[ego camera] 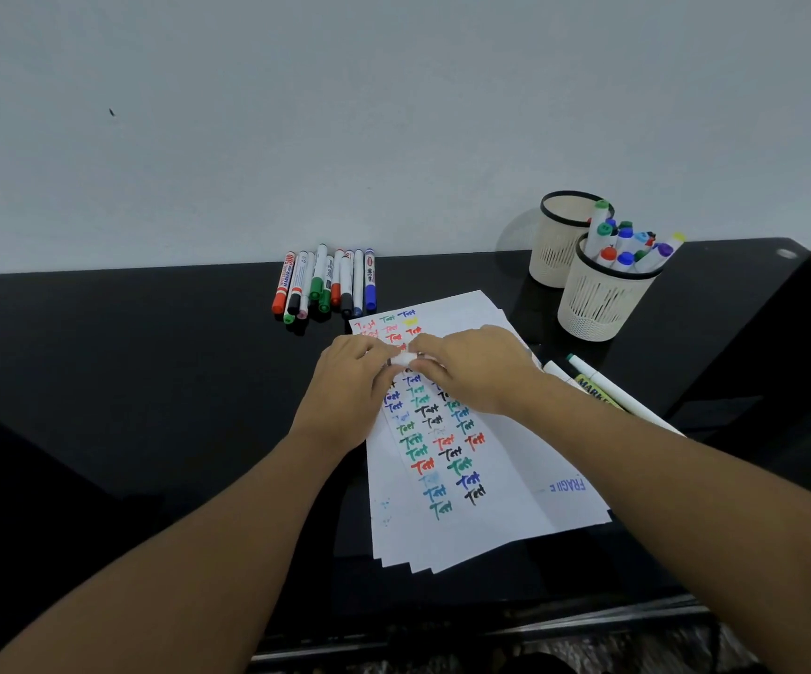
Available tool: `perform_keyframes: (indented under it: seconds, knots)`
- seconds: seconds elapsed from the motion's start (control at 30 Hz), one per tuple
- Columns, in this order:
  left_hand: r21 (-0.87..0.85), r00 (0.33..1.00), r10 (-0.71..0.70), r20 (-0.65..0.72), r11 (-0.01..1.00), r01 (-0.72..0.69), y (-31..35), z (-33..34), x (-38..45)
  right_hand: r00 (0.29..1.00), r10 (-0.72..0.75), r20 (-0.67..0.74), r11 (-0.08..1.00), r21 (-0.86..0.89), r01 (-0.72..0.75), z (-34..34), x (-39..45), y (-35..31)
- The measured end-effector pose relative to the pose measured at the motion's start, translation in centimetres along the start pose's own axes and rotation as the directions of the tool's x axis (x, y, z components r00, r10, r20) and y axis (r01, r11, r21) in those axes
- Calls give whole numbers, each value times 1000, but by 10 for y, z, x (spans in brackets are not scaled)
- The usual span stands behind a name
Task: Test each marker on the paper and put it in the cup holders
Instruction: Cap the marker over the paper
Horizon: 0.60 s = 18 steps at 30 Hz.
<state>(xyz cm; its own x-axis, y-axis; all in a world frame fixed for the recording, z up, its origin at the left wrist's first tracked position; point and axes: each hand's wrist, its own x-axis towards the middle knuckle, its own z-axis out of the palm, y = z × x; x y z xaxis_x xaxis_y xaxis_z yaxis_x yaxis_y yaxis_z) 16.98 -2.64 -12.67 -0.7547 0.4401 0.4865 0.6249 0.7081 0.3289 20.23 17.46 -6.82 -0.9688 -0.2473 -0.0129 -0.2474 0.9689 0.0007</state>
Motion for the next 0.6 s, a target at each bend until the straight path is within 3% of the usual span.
perform_keyframes:
  seconds: [0.13,0.27,0.33,0.43,0.47,0.6]
  knots:
    - [-7,993,-108,41,994,108,1,-2,1,990,138,-28,955,270,-125,-4,-8,2]
    - [-23,981,-178,74,983,180,3,-4,1,978,202,-53,879,450,-157,-10,-22,9]
    - [-35,981,-169,100,984,173,4,-6,1,945,320,-63,724,659,-202,-9,-31,6]
    - [-14,985,-107,133,994,110,4,-6,0,903,427,45,326,924,-201,-7,-49,-1]
    - [3,986,-91,140,996,91,5,-7,-1,907,418,58,280,941,-189,-4,-55,-3]
    - [103,985,-5,175,995,-13,11,-14,-2,893,451,4,276,950,-144,6,-78,-10]
